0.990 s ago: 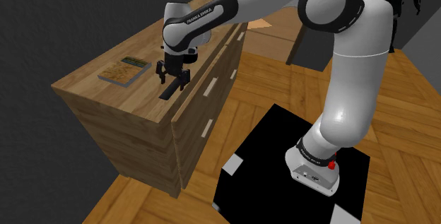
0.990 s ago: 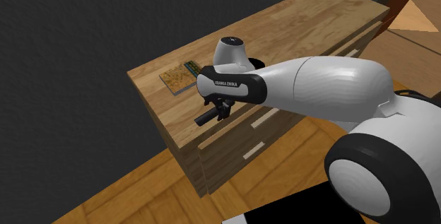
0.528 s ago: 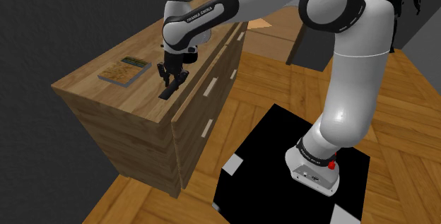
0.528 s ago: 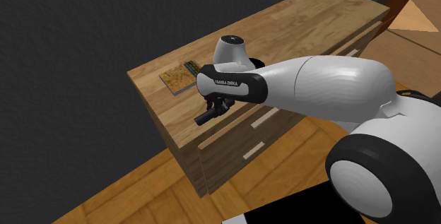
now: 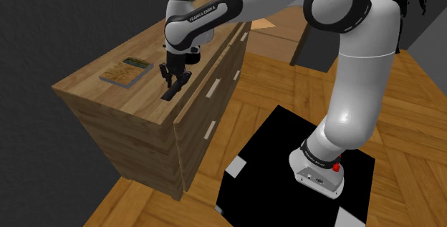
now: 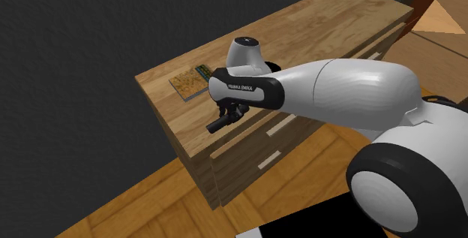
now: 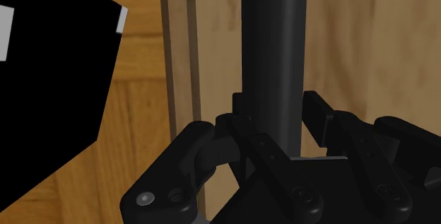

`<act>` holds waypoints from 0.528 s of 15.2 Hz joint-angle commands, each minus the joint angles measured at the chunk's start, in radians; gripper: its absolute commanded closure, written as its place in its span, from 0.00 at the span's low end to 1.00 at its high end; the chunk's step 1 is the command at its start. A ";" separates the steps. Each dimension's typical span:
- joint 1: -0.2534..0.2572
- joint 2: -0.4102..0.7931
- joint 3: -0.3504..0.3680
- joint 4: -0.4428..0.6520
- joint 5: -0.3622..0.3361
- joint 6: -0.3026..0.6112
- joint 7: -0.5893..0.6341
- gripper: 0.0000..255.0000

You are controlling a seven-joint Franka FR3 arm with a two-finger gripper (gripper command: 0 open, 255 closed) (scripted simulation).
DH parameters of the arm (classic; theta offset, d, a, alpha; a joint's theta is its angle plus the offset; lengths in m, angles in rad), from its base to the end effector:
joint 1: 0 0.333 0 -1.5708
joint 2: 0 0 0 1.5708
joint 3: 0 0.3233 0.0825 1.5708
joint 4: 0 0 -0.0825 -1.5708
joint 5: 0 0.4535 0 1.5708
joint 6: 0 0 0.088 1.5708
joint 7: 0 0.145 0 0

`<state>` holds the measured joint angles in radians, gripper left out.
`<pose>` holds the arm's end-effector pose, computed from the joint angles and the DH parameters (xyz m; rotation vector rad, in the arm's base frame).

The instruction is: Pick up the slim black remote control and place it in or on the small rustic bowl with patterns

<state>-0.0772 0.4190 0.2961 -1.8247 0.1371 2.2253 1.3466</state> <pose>0.6833 0.1542 0.2435 -2.4236 1.7226 0.2443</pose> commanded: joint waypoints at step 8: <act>-0.006 -0.056 0.005 0.040 0.007 -0.096 0.012 1.00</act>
<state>-0.0833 0.3670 0.3010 -1.7960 0.1446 2.1450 1.3555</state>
